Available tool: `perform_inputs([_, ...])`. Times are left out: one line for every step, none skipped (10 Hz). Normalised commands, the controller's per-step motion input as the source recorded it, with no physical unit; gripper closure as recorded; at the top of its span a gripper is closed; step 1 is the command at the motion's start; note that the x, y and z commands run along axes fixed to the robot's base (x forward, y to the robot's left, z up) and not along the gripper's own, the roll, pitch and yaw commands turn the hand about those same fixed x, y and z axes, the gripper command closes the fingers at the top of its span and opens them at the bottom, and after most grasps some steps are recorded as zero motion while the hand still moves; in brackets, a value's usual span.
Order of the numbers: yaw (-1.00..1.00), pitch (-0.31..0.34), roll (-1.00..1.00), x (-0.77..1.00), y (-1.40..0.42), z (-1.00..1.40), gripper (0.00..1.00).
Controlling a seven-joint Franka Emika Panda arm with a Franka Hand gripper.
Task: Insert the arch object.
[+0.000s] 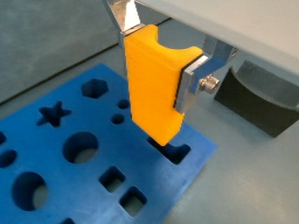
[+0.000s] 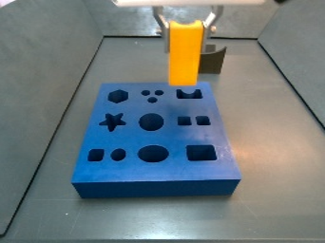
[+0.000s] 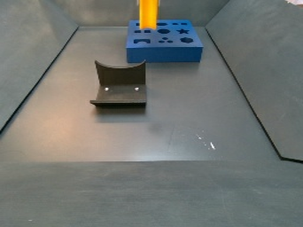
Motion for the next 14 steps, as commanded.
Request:
perform_inputs([0.02, 0.027, 0.20, 0.06, 0.04, -0.28, 1.00])
perform_inputs([0.01, 0.000, 0.06, 0.09, 0.03, -0.41, 1.00])
perform_inputs([0.06, 0.000, 0.00, 0.14, 0.01, -0.40, 1.00])
perform_inputs([0.09, 0.000, 0.00, 0.19, 0.02, -0.40, 1.00])
perform_inputs([0.15, 0.026, 0.03, 0.25, 0.06, -0.40, 1.00])
perform_inputs([0.20, 0.043, 0.04, 0.28, 0.10, -0.39, 1.00])
perform_inputs([0.19, 0.043, 0.04, 0.27, 0.11, -0.38, 1.00])
perform_inputs([0.14, 0.031, 0.02, 0.25, 0.05, -0.41, 1.00])
perform_inputs([0.07, 0.020, 0.00, 0.25, 0.00, -0.46, 1.00])
perform_inputs([0.00, 0.000, 0.00, 0.17, 0.00, -0.48, 1.00])
perform_inputs([-0.17, 0.000, -0.03, 0.10, 0.00, -0.48, 1.00])
perform_inputs([-0.19, -0.010, -0.06, 0.00, 0.00, -0.56, 1.00])
perform_inputs([-0.14, -0.054, -0.04, -0.02, 0.00, -0.65, 1.00])
perform_inputs([-0.07, -0.070, 0.00, -0.04, 0.00, -0.68, 1.00])
